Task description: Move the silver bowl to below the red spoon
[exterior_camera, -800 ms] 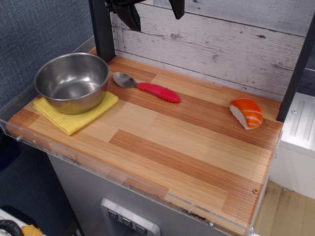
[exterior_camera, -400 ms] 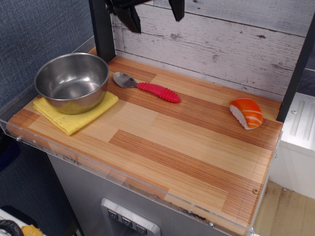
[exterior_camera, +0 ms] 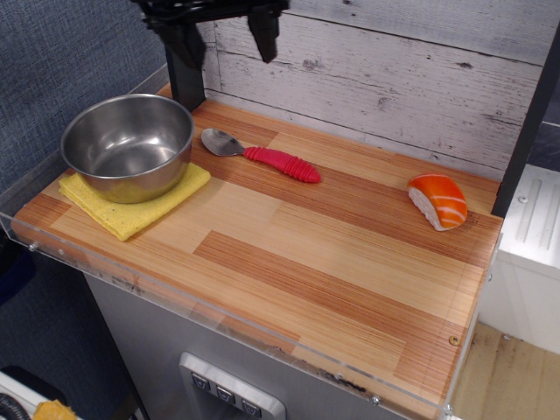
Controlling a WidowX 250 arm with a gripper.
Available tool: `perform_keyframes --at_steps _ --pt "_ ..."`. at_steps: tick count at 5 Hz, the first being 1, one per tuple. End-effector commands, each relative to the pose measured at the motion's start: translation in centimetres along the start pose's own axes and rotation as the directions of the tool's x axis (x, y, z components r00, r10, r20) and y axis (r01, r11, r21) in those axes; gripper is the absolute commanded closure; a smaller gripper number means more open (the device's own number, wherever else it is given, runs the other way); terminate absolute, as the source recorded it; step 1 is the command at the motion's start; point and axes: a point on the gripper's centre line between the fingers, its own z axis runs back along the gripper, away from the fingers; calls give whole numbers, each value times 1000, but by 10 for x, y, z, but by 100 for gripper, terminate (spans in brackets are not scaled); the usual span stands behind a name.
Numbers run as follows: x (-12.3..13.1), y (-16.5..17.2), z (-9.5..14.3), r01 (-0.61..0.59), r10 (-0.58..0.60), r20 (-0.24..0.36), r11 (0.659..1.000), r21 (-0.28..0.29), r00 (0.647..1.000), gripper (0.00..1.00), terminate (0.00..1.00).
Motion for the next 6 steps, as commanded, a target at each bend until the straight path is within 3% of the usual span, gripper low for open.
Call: perform_keyframes --at_steps 1,4,6 --pt "18 47 0 123 -124 16 992 26 992 0 0" --pt "-4 77 -47 103 -97 -64 991 89 993 0 0" --pt "-21 77 -77 105 -92 -115 988 117 989 0 0"
